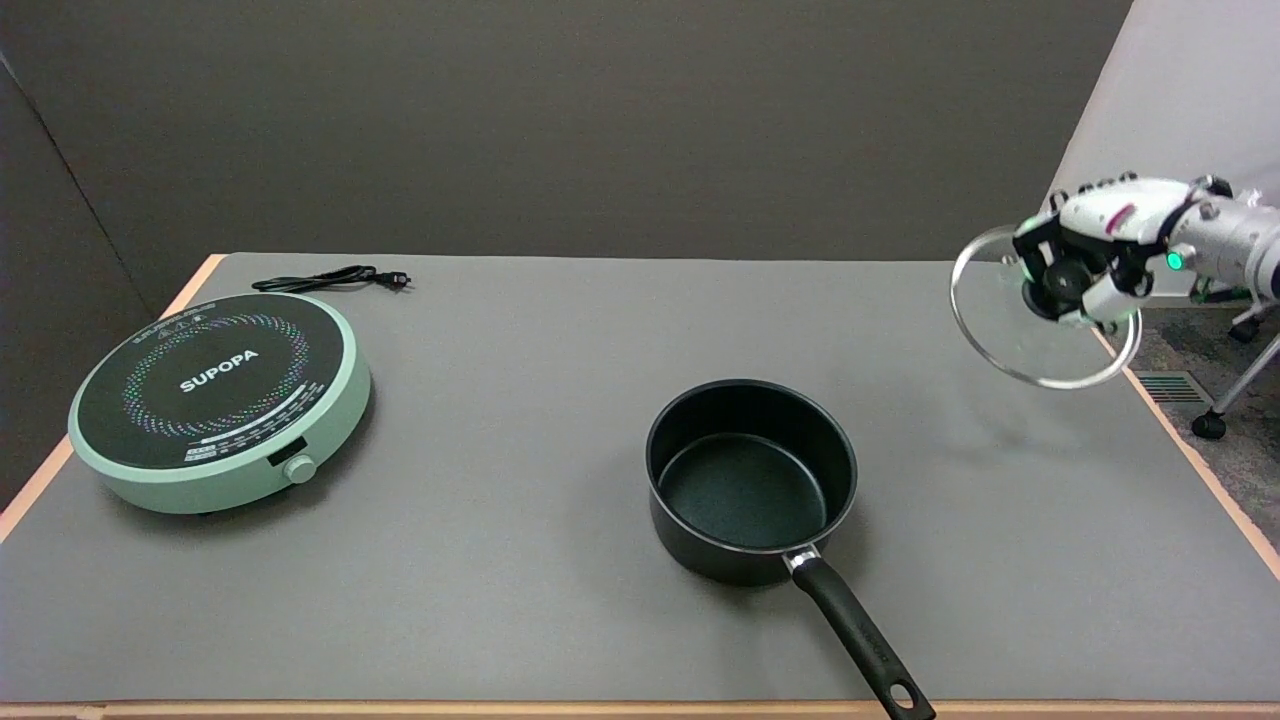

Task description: Place the pot lid onto the table.

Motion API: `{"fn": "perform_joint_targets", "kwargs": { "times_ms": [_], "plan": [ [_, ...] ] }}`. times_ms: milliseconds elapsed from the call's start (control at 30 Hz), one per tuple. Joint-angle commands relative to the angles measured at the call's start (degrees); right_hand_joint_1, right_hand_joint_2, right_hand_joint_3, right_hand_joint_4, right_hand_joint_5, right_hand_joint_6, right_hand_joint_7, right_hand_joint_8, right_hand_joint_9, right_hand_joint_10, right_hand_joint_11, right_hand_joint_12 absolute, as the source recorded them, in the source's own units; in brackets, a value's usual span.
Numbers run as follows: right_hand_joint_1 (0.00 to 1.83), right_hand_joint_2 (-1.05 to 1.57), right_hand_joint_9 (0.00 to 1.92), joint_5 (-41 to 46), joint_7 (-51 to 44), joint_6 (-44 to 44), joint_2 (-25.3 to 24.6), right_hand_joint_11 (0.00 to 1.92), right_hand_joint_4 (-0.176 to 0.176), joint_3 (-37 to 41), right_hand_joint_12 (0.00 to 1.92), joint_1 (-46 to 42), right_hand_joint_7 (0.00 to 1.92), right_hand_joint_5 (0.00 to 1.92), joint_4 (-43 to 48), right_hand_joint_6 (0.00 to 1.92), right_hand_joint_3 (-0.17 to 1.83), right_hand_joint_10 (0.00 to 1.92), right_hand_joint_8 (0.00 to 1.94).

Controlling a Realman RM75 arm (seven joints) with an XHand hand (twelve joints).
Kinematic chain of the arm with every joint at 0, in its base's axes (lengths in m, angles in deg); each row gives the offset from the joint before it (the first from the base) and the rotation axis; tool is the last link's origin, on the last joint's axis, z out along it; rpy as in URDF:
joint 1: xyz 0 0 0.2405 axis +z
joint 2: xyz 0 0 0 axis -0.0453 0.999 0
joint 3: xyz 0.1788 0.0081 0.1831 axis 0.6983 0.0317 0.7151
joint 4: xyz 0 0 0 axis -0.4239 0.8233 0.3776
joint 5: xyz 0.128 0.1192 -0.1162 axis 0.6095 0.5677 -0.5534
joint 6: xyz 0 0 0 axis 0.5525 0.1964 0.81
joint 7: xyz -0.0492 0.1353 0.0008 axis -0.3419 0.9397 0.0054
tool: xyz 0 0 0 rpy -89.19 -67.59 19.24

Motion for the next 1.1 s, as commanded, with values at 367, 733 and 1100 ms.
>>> {"fn": "perform_joint_targets", "kwargs": {
  "times_ms": [367,733,1100],
  "plan": [
    [1.37,0.77,0.86,11.51,0.20,-0.08,-1.21,0.67,0.176,-14.65,1.42,-0.03,0.95,0.58,2.84,1.52,0.73,1.53,1.29],
    [1.37,0.77,0.86,10.98,-0.22,0.36,1.54,0.68,0.176,-14.42,1.40,-3.87,0.95,0.58,4.73,1.51,0.73,1.53,1.28],
    [1.38,0.77,0.86,13.77,0.36,-0.79,7.69,0.69,0.176,-3.19,1.38,-16.06,0.95,0.59,5.48,1.50,0.74,1.52,1.28]
  ]
}}
